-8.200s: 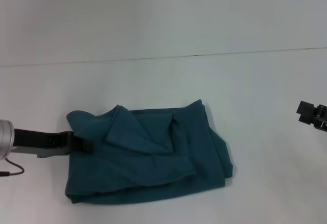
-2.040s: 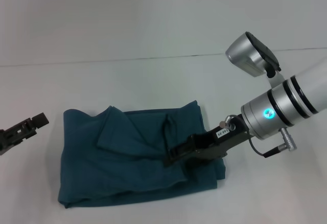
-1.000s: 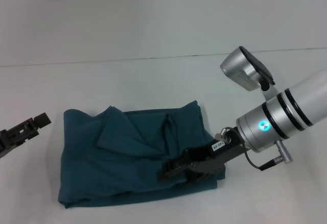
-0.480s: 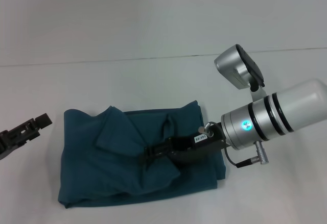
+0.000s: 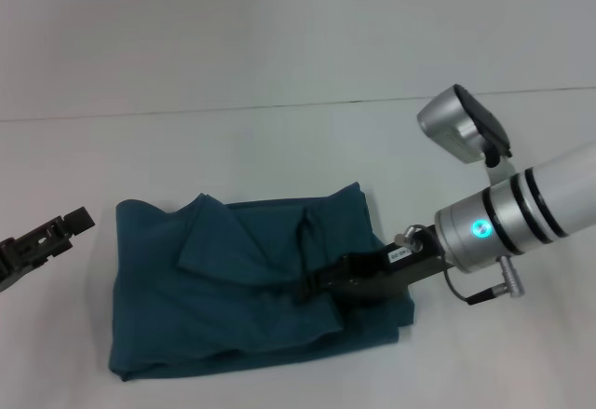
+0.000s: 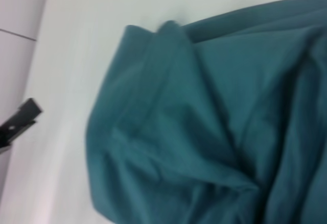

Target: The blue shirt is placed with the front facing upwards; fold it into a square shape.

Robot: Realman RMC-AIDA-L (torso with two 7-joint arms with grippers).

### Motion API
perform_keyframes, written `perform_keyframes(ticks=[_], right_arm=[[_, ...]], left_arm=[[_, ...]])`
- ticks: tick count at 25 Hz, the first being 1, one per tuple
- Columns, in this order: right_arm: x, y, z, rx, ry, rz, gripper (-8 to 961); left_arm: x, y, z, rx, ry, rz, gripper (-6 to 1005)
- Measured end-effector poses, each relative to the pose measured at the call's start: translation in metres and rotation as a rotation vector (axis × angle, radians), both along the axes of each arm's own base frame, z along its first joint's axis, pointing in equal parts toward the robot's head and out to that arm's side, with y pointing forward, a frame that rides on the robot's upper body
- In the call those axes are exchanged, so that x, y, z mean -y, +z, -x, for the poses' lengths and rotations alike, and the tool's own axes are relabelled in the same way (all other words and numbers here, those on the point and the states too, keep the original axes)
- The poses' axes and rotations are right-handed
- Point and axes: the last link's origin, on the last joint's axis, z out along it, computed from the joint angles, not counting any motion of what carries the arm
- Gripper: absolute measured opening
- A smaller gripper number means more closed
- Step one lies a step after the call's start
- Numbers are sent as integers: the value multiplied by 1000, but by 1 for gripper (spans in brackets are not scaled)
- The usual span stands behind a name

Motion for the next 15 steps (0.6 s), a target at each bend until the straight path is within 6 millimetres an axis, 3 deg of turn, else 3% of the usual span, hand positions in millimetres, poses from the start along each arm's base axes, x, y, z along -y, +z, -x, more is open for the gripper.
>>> perform_keyframes(ticks=[4,15], right_arm=[[-6,4,-3,1,-8,-45,846],[-7,-7,14,-40,15,-50,838]], left_arm=[[0,0,0,-2,1,0,949],[-1,0,0,-3,1,-1,949]])
